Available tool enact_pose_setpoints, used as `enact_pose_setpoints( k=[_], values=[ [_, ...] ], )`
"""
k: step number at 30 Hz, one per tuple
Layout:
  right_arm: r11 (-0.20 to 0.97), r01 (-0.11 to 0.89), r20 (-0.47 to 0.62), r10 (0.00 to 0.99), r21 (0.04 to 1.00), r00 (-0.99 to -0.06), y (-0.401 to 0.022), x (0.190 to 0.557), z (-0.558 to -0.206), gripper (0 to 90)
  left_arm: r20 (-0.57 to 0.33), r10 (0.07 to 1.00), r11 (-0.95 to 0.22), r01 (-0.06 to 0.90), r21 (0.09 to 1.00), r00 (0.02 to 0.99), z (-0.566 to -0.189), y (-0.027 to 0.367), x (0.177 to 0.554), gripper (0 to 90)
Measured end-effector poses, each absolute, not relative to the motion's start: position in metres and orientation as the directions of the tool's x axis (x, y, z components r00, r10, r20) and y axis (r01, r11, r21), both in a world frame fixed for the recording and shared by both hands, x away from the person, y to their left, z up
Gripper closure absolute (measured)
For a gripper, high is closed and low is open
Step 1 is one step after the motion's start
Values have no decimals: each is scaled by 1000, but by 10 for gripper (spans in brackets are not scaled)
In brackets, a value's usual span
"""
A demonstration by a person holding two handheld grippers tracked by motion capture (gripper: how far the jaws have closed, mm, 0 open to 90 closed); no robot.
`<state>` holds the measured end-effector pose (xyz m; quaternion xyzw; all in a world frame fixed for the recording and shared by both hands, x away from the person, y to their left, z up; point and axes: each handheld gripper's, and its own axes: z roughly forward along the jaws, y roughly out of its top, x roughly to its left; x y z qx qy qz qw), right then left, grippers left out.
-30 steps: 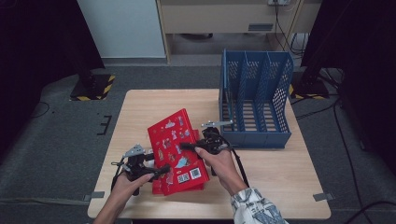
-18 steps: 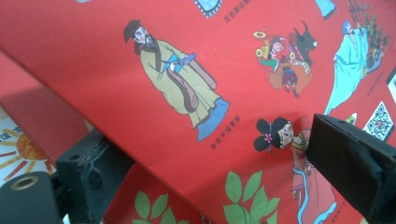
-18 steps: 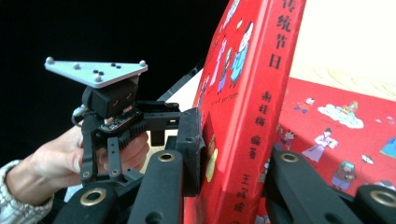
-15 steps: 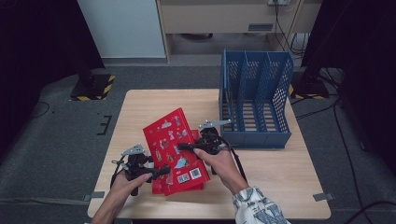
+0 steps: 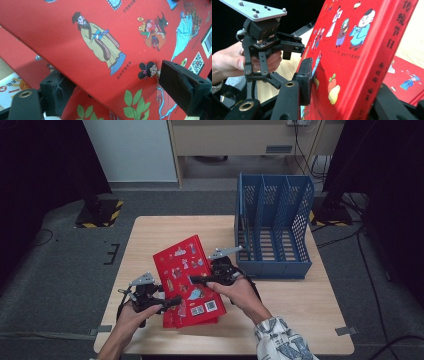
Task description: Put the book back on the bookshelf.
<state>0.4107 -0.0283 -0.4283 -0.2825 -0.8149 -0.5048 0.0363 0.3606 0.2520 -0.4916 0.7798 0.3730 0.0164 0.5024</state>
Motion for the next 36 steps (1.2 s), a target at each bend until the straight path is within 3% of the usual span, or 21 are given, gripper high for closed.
enact_pose_setpoints(
  k=[14,36],
  values=[
    [329,484,339,410,811,-847,-27,412,-424,619,-347,605,-192,554,810,716,-486,256,361,166],
    [325,456,322,390,829,-863,-22,413,-419,602,-284,658,-145,488,861,697,-467,266,359,297]
  ],
)
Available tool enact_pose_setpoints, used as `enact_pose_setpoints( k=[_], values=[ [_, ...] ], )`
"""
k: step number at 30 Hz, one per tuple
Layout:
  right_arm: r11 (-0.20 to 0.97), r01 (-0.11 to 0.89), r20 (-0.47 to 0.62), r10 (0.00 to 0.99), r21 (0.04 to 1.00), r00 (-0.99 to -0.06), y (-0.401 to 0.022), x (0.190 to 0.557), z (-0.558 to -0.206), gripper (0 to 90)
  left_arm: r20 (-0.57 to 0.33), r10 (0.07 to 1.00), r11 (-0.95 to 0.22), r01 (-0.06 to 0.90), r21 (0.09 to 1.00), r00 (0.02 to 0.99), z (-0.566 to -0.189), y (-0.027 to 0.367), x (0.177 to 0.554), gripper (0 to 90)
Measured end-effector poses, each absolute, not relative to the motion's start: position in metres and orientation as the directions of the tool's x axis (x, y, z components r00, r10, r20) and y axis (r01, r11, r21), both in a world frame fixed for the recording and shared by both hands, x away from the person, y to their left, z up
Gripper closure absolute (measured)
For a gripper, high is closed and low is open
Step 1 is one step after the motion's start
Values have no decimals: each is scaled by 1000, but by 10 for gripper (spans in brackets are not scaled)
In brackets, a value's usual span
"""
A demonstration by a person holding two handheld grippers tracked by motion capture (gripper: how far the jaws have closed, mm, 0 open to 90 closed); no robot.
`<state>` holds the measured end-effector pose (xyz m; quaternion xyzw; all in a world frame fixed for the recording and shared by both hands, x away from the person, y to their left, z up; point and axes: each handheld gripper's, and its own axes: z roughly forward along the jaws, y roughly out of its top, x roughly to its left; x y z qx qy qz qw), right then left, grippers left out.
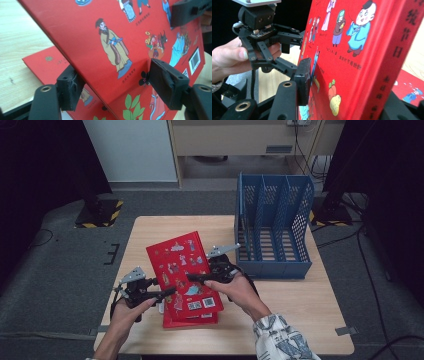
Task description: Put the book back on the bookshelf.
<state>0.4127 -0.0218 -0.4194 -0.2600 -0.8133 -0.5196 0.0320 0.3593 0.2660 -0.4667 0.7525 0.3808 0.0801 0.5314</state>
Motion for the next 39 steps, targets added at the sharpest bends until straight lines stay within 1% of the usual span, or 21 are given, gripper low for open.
enact_pose_setpoints(
  k=[12,18,29,34,39],
  values=[
    [330,416,284,380,847,-880,-22,410,-415,604,-267,660,-140,464,875,702,-456,267,357,307],
    [331,411,282,372,850,-884,-23,409,-415,617,-256,667,-136,452,882,700,-453,268,357,337],
    [321,378,264,346,868,-900,-20,407,-415,676,-235,680,-138,436,889,695,-445,271,360,345],
    [316,370,268,322,874,-908,-17,406,-416,735,-229,686,-134,429,893,691,-442,271,363,349],
    [326,357,254,318,876,-913,-15,405,-418,752,-219,689,-132,417,899,691,-439,272,364,353]
  ],
)
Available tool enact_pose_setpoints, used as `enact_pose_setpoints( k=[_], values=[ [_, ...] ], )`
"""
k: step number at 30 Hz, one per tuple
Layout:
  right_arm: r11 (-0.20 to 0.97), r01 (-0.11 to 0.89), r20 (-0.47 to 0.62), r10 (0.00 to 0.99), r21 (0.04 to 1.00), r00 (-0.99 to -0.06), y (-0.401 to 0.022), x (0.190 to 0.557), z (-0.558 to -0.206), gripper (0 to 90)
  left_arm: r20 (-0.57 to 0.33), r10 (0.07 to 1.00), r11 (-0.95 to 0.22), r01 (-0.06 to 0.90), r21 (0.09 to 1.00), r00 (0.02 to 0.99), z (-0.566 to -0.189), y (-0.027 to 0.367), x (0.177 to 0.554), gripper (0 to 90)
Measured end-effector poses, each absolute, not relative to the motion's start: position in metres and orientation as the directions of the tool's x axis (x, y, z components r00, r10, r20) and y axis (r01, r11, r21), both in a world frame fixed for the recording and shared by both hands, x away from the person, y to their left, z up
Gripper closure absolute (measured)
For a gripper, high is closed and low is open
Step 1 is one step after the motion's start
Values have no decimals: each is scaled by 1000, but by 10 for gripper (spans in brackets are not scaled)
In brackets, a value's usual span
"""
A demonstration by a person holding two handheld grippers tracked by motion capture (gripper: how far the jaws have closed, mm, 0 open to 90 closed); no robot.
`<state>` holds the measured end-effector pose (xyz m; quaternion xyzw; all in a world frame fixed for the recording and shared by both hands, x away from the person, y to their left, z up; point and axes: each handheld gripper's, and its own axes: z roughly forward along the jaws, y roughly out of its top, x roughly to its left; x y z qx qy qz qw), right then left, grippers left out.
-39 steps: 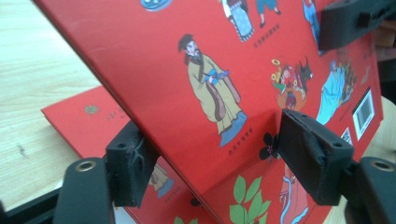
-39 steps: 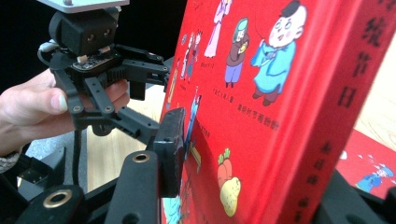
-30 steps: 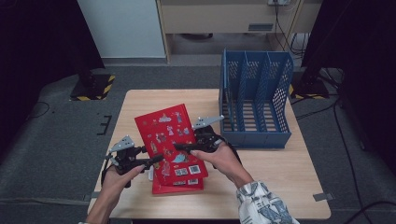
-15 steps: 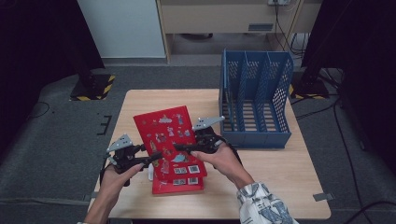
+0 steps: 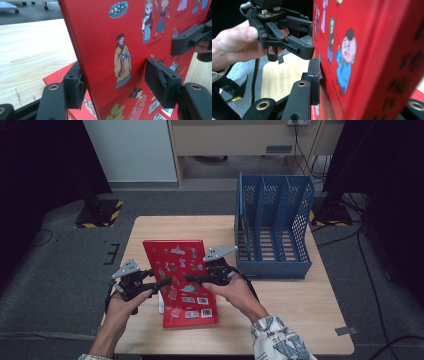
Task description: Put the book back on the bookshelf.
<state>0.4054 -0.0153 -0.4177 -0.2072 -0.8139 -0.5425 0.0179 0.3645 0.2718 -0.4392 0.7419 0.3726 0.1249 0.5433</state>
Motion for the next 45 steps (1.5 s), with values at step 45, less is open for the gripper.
enact_pose_setpoints(
  k=[45],
  values=[
    [294,224,120,332,929,-936,-22,390,-428,787,-145,708,-208,400,892,691,-447,261,364,245]
  ],
)
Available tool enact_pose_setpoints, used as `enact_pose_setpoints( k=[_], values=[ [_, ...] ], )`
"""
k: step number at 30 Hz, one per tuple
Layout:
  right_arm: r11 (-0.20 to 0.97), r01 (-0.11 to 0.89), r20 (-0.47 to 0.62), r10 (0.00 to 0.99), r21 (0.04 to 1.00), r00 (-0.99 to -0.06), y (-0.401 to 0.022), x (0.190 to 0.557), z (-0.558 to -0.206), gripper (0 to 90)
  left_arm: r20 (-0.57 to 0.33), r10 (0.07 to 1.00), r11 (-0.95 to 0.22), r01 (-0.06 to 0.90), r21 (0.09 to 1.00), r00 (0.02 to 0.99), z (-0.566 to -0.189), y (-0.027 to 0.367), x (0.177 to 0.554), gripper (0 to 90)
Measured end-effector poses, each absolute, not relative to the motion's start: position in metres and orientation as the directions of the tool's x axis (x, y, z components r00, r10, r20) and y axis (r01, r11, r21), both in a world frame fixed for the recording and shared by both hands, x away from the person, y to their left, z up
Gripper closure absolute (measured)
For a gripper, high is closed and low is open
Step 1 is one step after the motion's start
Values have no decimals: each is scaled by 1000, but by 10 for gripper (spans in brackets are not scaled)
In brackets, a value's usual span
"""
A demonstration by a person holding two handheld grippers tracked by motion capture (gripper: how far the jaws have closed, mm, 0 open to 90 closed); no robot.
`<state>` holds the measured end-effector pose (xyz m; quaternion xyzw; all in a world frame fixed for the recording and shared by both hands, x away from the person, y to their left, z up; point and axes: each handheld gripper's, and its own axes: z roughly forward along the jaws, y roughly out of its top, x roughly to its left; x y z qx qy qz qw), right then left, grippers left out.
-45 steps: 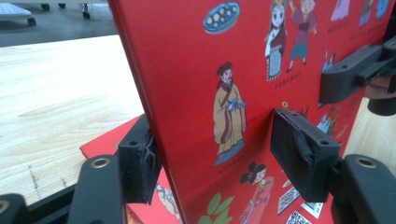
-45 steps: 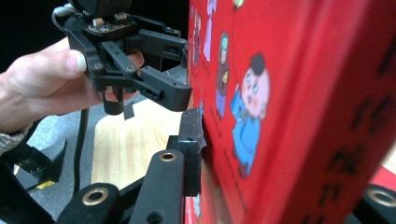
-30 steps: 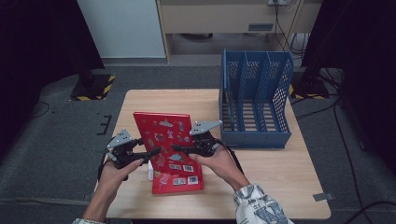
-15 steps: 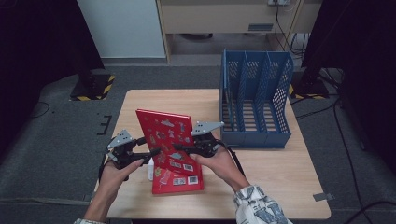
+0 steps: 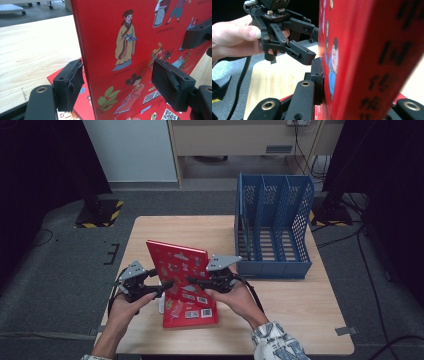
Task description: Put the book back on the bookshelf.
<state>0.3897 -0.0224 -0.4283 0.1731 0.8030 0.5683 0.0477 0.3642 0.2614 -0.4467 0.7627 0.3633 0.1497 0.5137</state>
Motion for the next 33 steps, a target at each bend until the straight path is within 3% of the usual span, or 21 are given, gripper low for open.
enact_pose_setpoints(
  k=[22,33],
  values=[
    [263,207,102,362,942,-927,-33,381,-434,749,-115,693,-252,388,886,712,-448,252,361,276],
    [209,198,100,402,958,-910,-41,376,-421,618,-109,700,-253,389,886,706,-448,252,358,272]
  ],
)
